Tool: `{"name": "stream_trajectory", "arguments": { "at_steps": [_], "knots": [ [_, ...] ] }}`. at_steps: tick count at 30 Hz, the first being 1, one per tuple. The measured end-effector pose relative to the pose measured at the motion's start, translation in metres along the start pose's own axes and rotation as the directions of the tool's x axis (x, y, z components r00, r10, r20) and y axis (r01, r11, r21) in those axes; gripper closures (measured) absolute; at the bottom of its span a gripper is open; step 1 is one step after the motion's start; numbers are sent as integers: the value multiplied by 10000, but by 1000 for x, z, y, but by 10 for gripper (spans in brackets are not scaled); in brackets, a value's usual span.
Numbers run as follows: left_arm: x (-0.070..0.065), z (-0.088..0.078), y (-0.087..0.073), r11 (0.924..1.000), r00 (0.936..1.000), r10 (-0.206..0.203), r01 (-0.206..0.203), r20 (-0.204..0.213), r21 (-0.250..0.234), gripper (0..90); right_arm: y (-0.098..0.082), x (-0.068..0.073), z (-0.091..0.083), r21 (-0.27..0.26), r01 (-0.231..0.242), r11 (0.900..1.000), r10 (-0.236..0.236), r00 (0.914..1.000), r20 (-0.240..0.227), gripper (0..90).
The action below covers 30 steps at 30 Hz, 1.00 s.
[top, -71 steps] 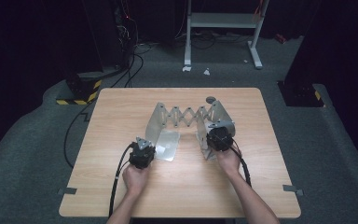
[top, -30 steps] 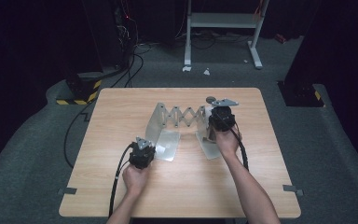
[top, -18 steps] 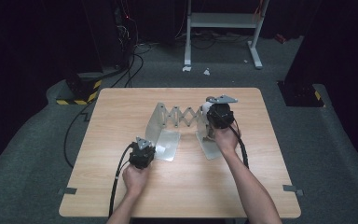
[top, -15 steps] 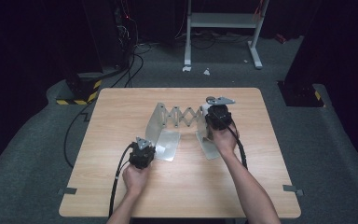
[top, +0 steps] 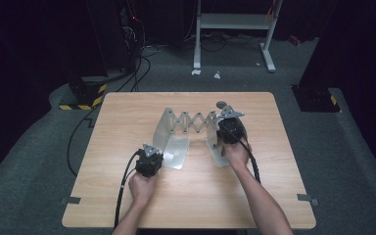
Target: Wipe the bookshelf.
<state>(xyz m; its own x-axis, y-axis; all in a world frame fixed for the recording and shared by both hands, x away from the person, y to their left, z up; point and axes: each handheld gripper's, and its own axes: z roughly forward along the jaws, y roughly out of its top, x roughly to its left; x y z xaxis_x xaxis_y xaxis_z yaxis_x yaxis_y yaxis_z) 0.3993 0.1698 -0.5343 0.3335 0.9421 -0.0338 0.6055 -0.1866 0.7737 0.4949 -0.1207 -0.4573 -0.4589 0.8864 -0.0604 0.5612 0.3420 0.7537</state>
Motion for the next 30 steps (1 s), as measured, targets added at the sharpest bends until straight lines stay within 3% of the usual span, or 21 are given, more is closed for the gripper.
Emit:
{"name": "stream_trajectory", "arguments": {
  "at_steps": [8, 14, 21, 30],
  "knots": [
    [0, 0, 0, 10000, 10000, 14, -14, -7, 5, 862, 7, -5, -12, -233, -69, 9997, 85, 9976, 687, 866],
    [0, 0, 0, 10000, 10000, 21, -21, 7, 8, 862, 22, -10, -27, -704, -50, 9975, 101, 9973, 724, 866],
    [0, 0, 0, 10000, 10000, 14, -14, 13, 9, 863, 30, -10, -34, -982, 72, 9951, 8, 9967, 811, 866],
    [0, 0, 0, 10000, 10000, 35, -35, -5, 10, 862, 19, -7, -25, -692, 218, 9974, -159, 9963, 840, 866]
  ]
}}
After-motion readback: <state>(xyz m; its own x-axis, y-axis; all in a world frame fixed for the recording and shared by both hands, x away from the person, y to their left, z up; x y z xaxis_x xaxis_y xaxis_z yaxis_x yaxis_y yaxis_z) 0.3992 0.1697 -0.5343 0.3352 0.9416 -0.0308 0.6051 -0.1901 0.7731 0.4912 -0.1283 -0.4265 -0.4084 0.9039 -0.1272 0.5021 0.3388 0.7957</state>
